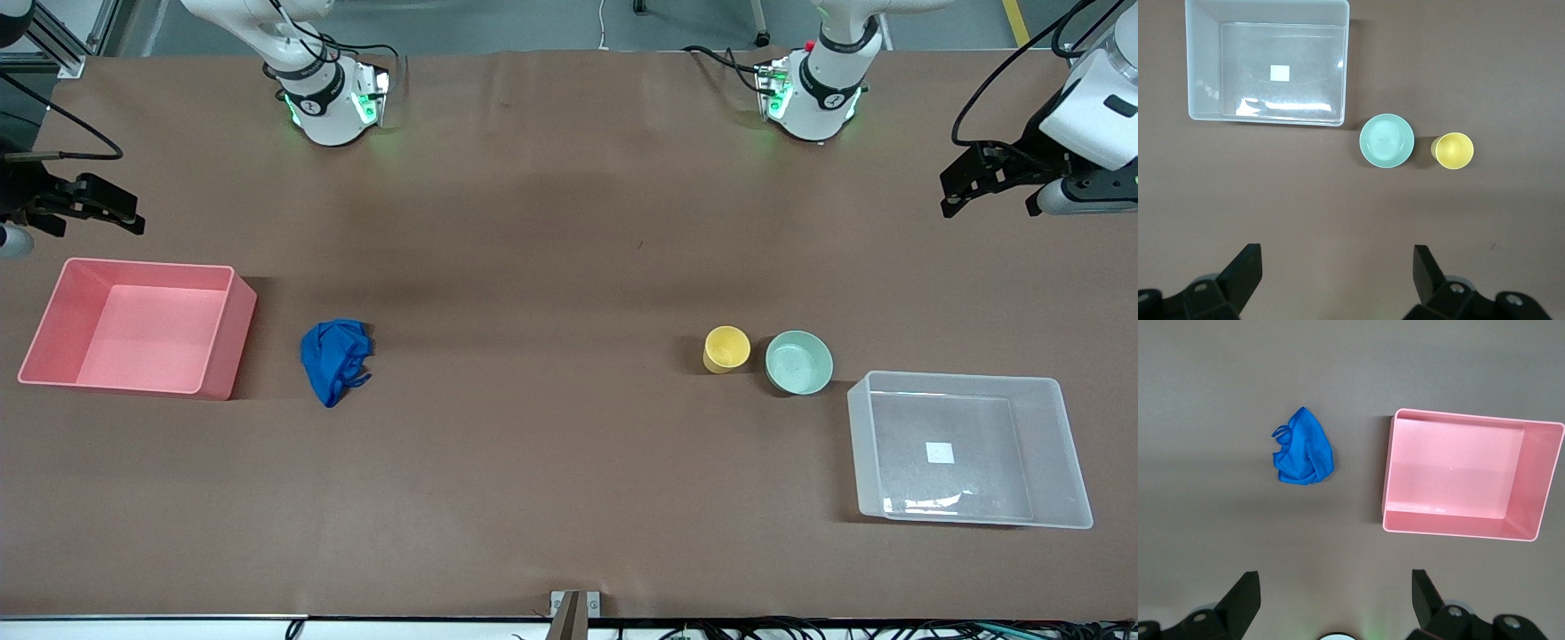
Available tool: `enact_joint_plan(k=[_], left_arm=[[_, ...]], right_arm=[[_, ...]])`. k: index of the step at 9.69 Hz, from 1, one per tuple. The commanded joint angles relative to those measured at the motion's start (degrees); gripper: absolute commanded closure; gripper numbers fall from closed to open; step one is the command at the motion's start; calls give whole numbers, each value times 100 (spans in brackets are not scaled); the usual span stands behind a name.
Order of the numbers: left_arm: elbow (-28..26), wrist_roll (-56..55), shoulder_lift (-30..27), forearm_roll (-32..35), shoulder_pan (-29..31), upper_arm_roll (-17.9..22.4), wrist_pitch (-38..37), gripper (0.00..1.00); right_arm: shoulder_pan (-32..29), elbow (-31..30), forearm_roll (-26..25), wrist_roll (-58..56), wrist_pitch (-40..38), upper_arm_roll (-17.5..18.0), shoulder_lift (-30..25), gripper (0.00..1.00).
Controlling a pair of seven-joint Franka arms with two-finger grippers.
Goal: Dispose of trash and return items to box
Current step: 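Move the left gripper toward the green bowl while the right gripper starts reaching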
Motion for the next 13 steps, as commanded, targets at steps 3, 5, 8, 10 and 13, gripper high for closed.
enact_joint_plan(k=[3, 5, 8, 10, 13], left_arm=[[23, 182, 225, -24, 123, 6, 56, 0], [261, 182, 506, -24, 123, 6, 65, 0], [-368, 69, 657, -33, 246, -3, 755, 0], [-1140, -19, 657, -33, 246, -3, 1650, 0], [-2485, -231, 849, -24, 246, -3, 3521, 0]], right_arm=[[-37, -138, 11, -47, 41, 14, -128, 0], [-37, -146, 11, -47, 24, 14, -137, 0], [-28, -146, 11, -47, 6, 5, -137, 0], [-28, -146, 11, -47, 6, 5, -137, 0], [-29, -155, 11, -47, 6, 5, -137, 0]])
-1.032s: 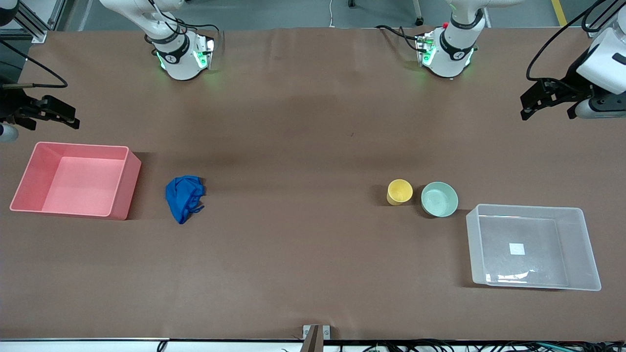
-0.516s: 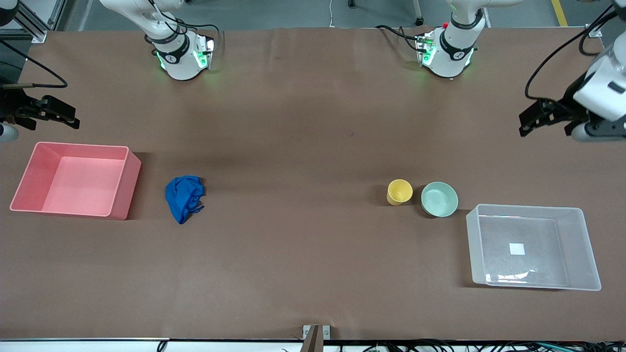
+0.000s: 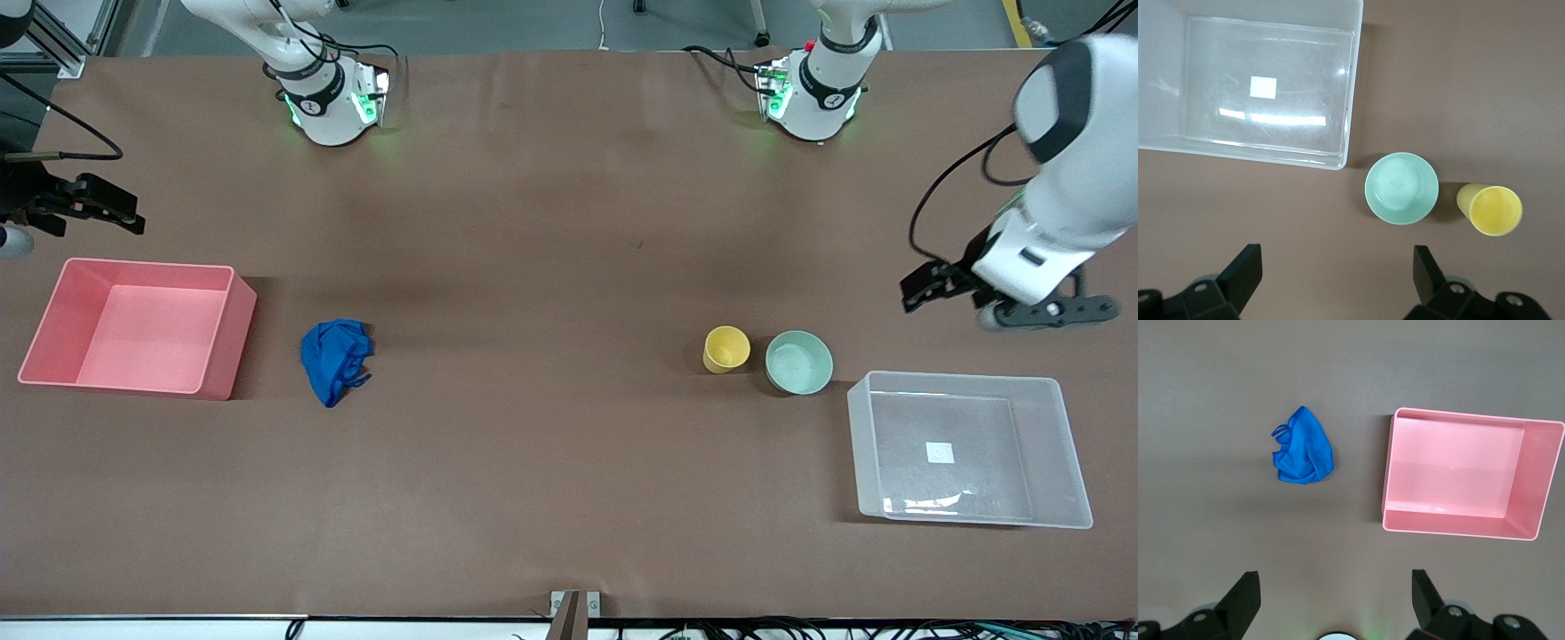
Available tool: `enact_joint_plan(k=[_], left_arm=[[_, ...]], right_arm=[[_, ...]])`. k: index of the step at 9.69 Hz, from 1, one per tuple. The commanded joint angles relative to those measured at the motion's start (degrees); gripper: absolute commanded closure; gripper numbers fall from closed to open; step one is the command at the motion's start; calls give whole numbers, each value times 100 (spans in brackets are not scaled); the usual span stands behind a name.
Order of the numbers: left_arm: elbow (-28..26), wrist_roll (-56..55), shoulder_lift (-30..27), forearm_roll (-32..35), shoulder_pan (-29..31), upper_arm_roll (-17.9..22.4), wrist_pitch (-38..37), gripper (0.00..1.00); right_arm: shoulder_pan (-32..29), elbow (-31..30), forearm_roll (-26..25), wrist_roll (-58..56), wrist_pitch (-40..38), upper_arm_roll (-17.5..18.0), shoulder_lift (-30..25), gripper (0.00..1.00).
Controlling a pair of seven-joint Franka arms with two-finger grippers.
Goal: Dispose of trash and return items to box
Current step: 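Move the left gripper toward the green bowl while the right gripper starts reaching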
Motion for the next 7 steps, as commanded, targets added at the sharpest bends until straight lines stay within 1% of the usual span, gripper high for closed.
enact_joint_plan(k=[1, 3, 4, 5, 6, 7], left_arm=[[-1117, -57, 77, -24, 16, -20, 1268, 0], [-1856, -66, 217, -33, 16, -11, 2376, 0], [-2008, -92, 427, -33, 25, -11, 2747, 0], [-2027, -153, 690, -33, 25, -11, 2986, 0], [-2027, -171, 962, -33, 103, -20, 3275, 3], [-2027, -197, 1200, -24, 130, -29, 3513, 9]], right_arm=[[-28, -149, 11, -47, 25, 10, -137, 0], [-11, -166, 11, -47, 77, 10, -128, 0], [-2, -262, 11, -47, 191, 10, -111, 1], [16, -689, 11, -47, 662, 19, -111, 1], [16, -1024, 11, -47, 1067, 19, -93, 1], [24, -1289, 11, -47, 1410, 19, 3, 1]])
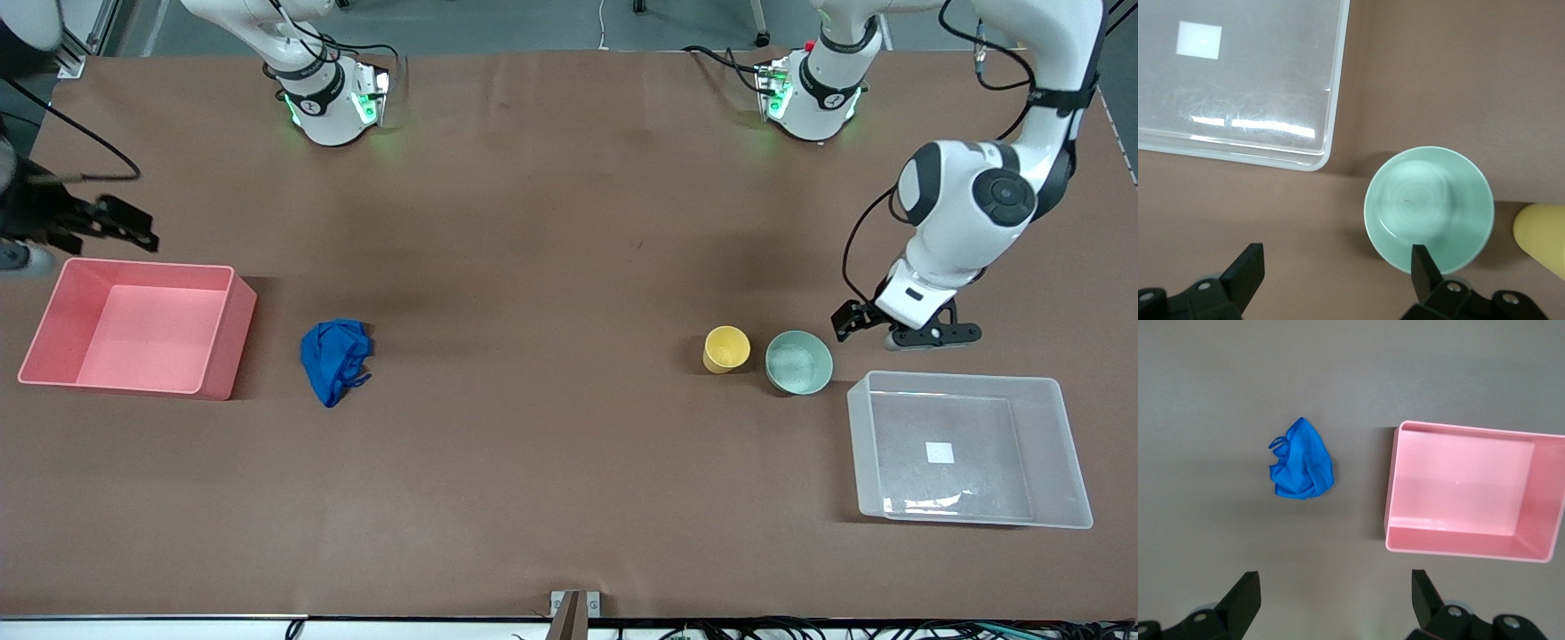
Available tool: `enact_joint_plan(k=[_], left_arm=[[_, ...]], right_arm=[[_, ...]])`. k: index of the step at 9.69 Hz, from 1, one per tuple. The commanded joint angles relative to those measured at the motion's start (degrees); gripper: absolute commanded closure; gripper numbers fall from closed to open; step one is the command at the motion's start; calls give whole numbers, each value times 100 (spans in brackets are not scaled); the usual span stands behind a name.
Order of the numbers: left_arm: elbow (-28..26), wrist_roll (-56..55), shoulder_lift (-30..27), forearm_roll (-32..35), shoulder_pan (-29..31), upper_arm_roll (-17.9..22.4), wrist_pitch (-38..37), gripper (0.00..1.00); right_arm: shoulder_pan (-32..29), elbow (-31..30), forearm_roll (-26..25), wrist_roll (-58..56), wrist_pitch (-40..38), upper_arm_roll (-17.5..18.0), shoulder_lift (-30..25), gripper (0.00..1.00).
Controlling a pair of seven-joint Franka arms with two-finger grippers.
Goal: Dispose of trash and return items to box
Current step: 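Grasp the green bowl with the left gripper while the right gripper grasps the cloth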
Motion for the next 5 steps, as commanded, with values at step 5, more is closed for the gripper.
enact_joint_plan(k=[5], left_arm=[[-2, -924, 916, -24, -317, -73, 599, 29]], right_arm=[[214, -1328, 11, -41, 2021, 13, 911, 2]])
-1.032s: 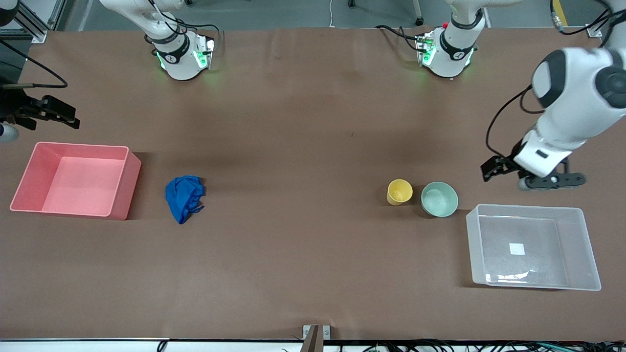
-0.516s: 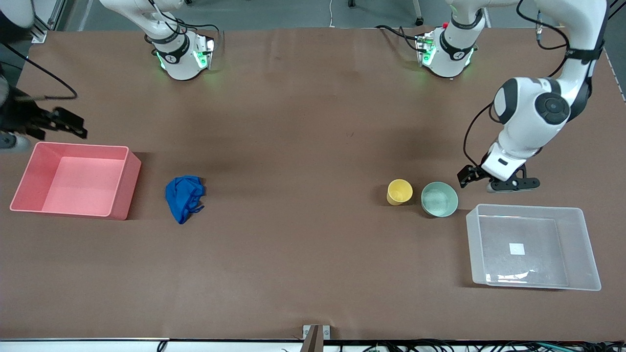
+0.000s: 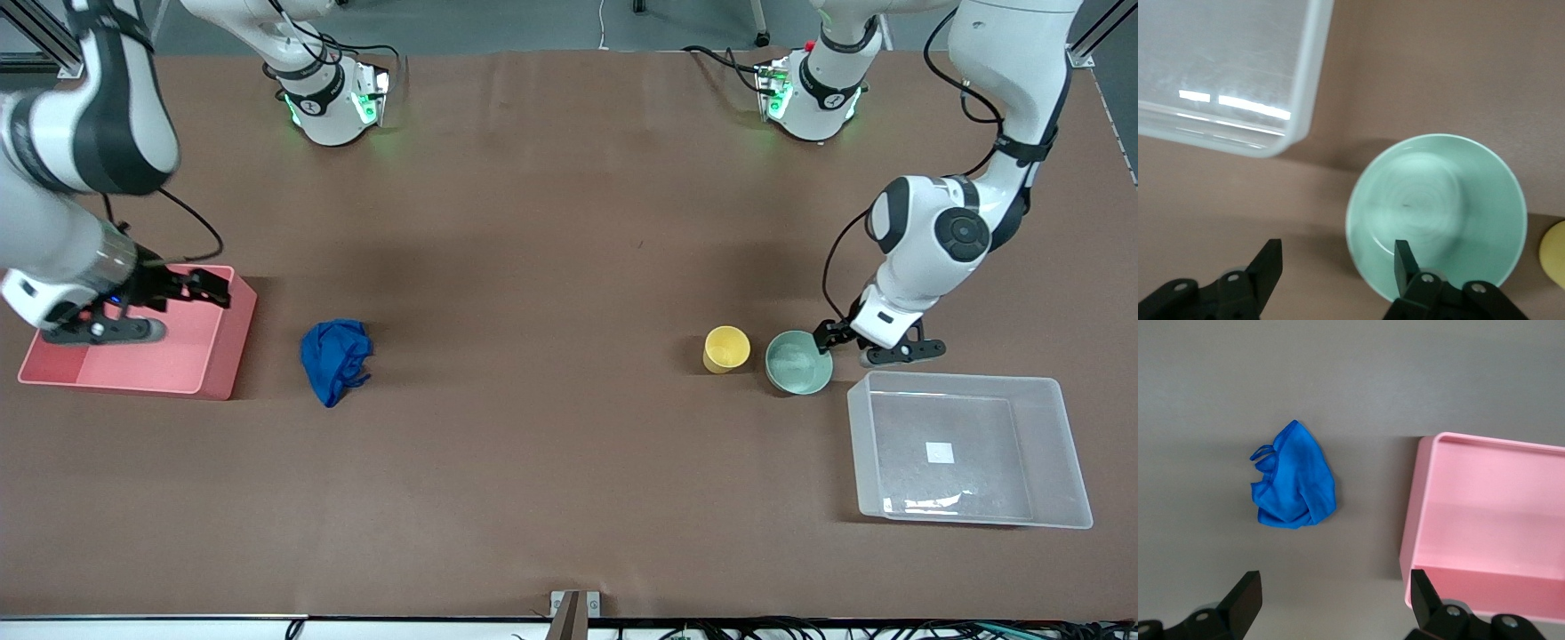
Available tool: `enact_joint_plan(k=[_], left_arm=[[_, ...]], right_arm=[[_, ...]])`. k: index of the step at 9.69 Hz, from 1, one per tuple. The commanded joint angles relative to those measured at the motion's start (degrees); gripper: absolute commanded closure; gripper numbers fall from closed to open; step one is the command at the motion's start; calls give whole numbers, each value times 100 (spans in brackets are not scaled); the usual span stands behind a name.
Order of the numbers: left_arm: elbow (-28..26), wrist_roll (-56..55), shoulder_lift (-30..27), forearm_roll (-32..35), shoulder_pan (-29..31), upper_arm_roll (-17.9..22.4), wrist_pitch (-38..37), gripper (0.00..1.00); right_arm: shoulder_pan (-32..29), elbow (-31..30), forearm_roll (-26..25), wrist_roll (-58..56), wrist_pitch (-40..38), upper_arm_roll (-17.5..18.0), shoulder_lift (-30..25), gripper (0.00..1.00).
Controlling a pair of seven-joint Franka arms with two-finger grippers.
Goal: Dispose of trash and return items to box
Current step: 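Grasp the green bowl with the left gripper while the right gripper grasps the cloth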
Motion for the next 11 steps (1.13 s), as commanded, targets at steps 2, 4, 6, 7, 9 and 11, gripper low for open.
enact_joint_plan(k=[2, 4, 6, 7, 9, 11], left_arm=[[13, -392, 401, -24, -176, -4, 294, 38], [39, -392, 525, -24, -167, -4, 366, 49], [57, -401, 543, -24, -167, -4, 366, 82], [48, -401, 474, -24, -158, -4, 366, 94], [66, -401, 53, -24, -132, 5, 296, 100], [398, -383, -430, -24, -79, 31, -289, 100]], right_arm=[[215, -346, 11, -18, 819, -3, 664, 2], [347, -408, 11, -10, 1232, 5, 1129, 2], [470, -444, 11, 43, 1706, 5, 1526, 2], [531, -444, 11, 60, 1909, 5, 1684, 3], [532, -444, 11, 61, 2243, 5, 1930, 3], [541, -514, 11, 61, 2621, 5, 2142, 3]])
